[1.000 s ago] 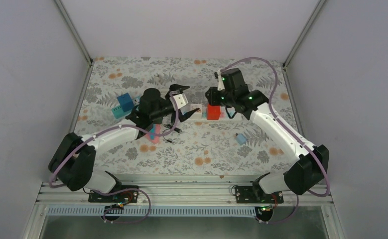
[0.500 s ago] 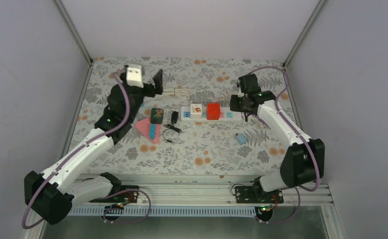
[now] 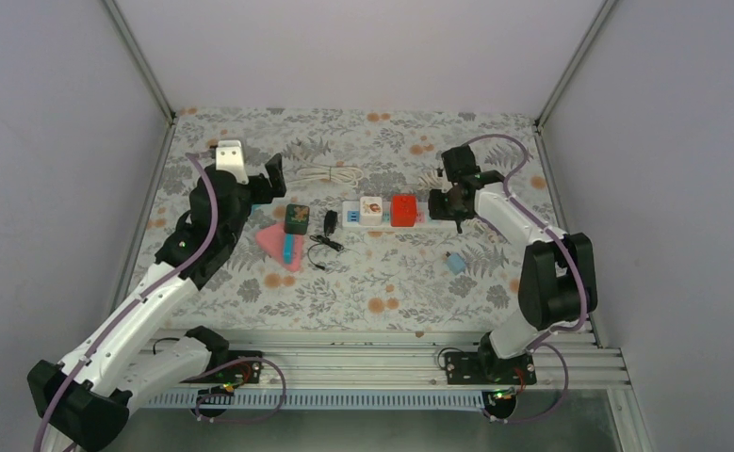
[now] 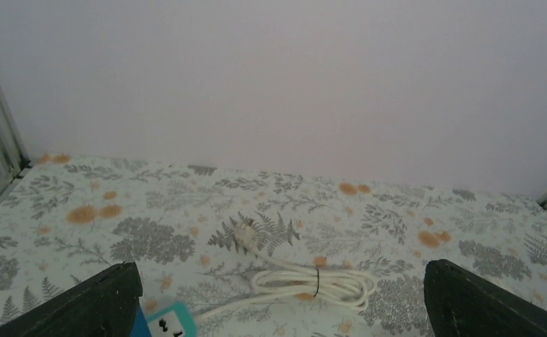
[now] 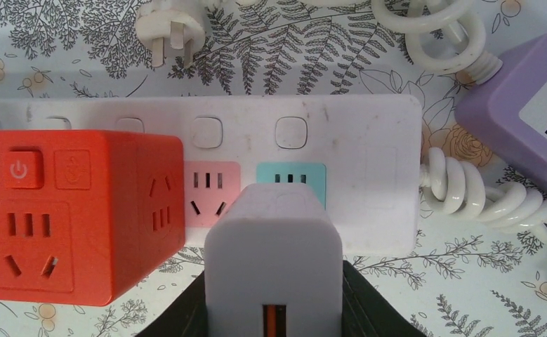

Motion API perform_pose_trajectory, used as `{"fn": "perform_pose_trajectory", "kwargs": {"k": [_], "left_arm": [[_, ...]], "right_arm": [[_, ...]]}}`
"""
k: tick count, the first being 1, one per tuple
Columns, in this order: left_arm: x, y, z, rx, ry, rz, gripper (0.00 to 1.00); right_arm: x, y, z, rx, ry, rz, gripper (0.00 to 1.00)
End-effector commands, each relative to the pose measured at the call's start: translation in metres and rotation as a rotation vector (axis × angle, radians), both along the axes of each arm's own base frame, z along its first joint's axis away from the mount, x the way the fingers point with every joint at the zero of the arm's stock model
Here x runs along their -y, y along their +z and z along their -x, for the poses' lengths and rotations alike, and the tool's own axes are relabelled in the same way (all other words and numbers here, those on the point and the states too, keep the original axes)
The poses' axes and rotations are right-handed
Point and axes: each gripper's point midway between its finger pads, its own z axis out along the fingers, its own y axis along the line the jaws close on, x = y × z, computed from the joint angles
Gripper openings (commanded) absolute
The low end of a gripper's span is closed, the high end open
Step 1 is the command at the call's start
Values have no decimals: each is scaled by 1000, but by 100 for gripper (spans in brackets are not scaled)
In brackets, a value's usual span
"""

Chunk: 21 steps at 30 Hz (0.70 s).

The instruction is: Insert the plug

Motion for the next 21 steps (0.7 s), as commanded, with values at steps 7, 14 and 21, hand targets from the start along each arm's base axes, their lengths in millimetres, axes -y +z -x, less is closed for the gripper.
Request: {"fn": "perform_pose_trajectory", "kwargs": {"k": [7, 14, 21], "left_arm": [[0, -2, 3, 7, -21, -22, 100], [2, -3, 4, 7, -31, -25, 100], [3, -6, 2, -1, -35, -35, 100]], "right_arm": [[0, -15, -5, -12, 45, 22, 18], [11, -32, -2, -60, 24, 91, 18], [12, -45, 1, -85, 21, 93, 18]]}}
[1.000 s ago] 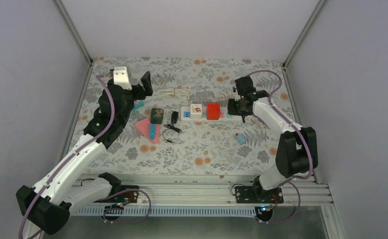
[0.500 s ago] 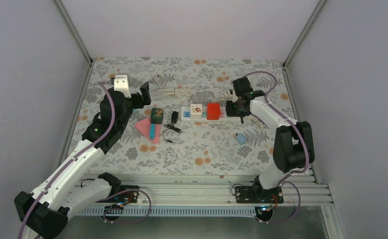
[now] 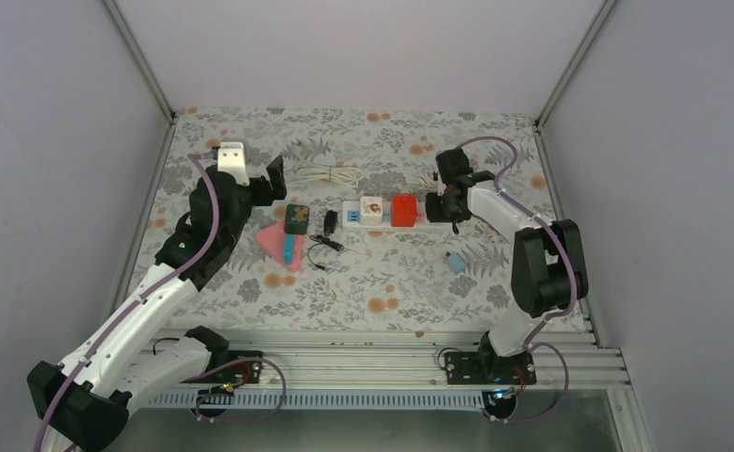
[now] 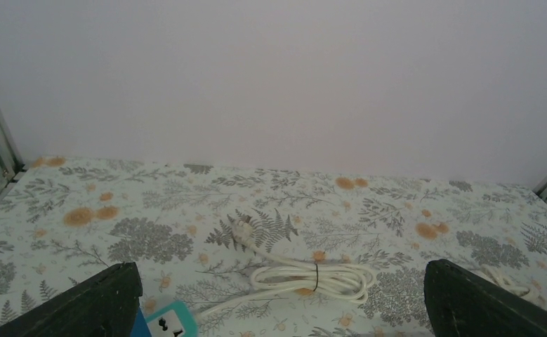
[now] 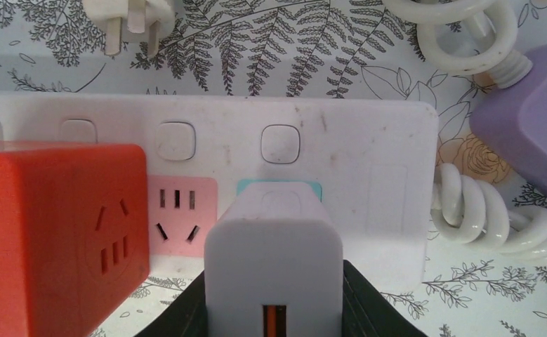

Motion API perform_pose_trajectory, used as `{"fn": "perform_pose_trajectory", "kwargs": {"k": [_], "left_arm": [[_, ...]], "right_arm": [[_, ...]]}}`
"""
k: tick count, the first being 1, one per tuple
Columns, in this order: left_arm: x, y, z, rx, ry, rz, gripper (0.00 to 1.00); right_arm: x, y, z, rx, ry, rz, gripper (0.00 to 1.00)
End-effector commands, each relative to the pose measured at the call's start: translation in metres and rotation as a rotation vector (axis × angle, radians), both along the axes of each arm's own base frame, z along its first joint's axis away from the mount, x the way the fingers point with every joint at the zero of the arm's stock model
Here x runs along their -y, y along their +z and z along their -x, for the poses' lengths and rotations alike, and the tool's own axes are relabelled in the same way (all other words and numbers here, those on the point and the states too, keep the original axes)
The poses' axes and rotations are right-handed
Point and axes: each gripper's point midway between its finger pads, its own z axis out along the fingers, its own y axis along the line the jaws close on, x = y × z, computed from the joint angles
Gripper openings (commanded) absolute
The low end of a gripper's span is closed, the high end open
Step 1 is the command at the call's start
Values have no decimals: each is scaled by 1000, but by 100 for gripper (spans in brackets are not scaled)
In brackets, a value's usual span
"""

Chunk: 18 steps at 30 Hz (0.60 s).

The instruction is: Insert the plug

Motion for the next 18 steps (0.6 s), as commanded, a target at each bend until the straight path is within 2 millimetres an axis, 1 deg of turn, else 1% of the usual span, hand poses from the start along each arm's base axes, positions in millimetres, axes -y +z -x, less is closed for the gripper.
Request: {"fn": "perform_pose_trajectory", "kwargs": {"k": [1, 6, 13, 18], "left_arm": [[1, -1, -1, 1, -10, -11, 100], [0, -1, 0, 2, -7, -10, 100], [-1, -2, -1, -4, 0, -13, 100], [-1, -4, -1, -8, 4, -18, 100]], "right_arm": [[8, -21, 8, -55, -2, 37, 18], [5, -24, 9, -65, 0, 24, 19], [11, -50, 21, -143, -32, 50, 22], [16, -66, 29, -194, -43, 89, 21]]}}
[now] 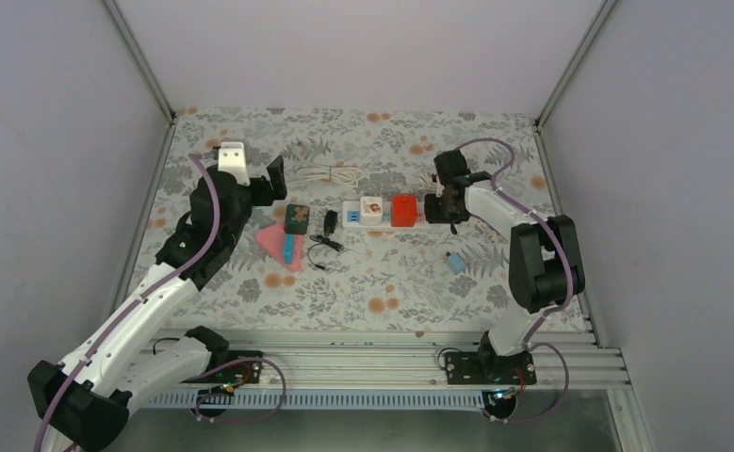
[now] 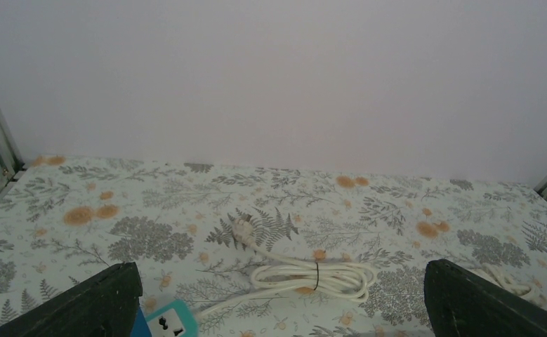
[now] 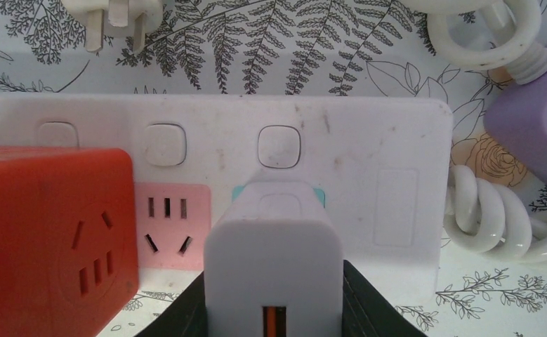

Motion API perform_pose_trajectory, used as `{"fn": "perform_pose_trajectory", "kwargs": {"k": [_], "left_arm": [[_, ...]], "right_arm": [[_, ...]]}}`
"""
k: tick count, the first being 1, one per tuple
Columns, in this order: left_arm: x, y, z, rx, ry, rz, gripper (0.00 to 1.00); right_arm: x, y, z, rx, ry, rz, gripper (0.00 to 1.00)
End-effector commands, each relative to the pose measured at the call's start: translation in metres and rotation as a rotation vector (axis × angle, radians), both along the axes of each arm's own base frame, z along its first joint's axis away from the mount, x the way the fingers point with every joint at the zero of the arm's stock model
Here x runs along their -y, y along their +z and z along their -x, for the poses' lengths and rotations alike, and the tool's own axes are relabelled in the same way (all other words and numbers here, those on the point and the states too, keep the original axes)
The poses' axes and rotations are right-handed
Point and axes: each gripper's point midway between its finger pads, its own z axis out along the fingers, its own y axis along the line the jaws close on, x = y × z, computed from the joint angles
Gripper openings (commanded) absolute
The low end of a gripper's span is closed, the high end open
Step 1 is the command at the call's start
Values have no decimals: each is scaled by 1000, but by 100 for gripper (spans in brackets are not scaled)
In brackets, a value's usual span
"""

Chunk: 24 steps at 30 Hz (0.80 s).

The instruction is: Insert the plug

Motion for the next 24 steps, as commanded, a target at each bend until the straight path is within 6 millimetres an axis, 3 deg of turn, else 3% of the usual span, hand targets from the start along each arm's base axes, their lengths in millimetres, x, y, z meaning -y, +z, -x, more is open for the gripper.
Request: {"fn": "perform_pose_trajectory", "kwargs": {"k": [1, 6, 10, 13, 17, 20, 24], "left_arm": [[-2, -2, -1, -4, 6, -15, 100], [-2, -3, -1, -10, 9, -18, 100], [-2, -2, -1, -10, 8, -18, 100], [-1, -1, -1, -10, 2, -16, 100], [0, 1, 0, -7, -7, -12, 100], [1, 2, 1, -6, -13, -10, 100], [2, 3, 2, -1, -24, -7, 100]], "right_arm": [[18, -53, 32, -178, -36, 92, 22], [22, -60, 34, -198, -51, 114, 25], [20, -46, 26, -155, -80, 92, 30], [10, -17, 10, -63, -82, 31, 40], [7, 35, -4, 95, -92, -18, 72], [15, 64, -3, 188, -122, -14, 92], [29, 89, 14, 276, -200, -26, 99]]}}
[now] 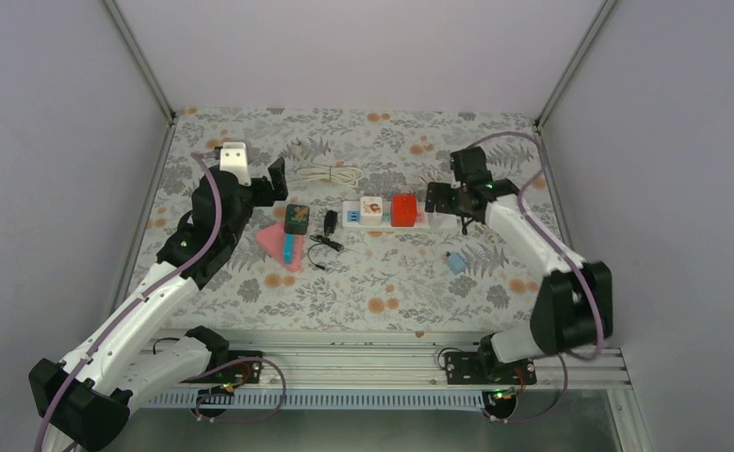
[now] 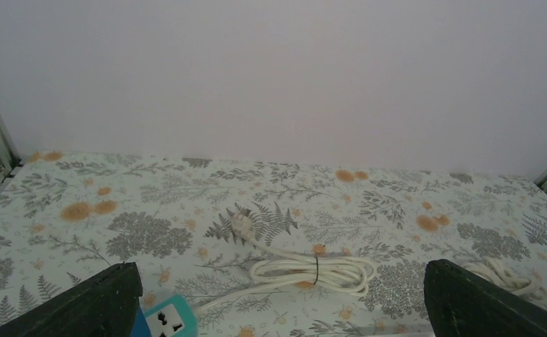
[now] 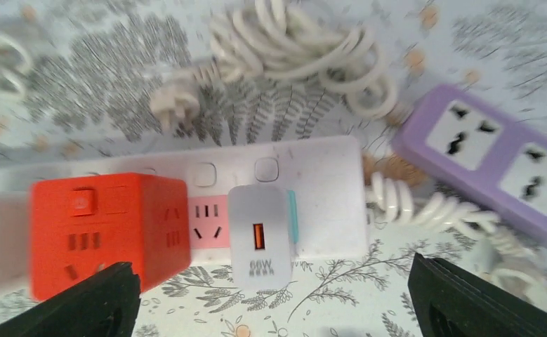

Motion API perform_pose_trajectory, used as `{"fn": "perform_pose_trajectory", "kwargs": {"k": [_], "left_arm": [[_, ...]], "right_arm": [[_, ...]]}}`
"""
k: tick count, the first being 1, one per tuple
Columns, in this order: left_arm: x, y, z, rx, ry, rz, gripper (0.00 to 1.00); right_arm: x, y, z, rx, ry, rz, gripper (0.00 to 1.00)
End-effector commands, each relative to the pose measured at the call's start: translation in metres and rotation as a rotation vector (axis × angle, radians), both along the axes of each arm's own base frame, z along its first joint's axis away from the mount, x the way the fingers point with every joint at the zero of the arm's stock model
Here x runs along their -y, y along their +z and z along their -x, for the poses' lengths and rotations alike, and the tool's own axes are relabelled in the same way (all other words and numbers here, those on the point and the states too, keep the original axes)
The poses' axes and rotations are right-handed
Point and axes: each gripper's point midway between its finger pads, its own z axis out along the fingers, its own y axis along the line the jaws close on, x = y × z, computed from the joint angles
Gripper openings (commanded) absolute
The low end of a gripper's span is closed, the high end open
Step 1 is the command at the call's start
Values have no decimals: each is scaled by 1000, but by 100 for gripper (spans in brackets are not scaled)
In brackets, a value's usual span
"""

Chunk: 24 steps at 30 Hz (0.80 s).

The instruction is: Insert the plug

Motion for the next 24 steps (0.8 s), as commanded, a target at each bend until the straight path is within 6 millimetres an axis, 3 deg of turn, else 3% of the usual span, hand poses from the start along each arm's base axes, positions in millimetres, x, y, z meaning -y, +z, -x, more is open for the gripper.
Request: {"fn": "perform_pose_trajectory", "kwargs": {"k": [1, 7, 10, 14, 24], "left_arm": [[1, 7, 3, 13, -20, -1, 100], [5, 12, 5, 33, -47, 10, 100], [6, 14, 6, 40, -57, 14, 100], [8, 12, 5, 38, -66, 13, 100], [9, 13, 6, 41, -75, 14, 100]], "right_arm": [[24, 28, 15, 107, -132, 0, 99], [38, 6, 62, 55, -261, -51, 98], [32, -11, 80, 22, -270, -110, 96], [16, -20, 86, -23, -274, -201, 96], [21, -57, 81, -83, -300, -139, 96]]}}
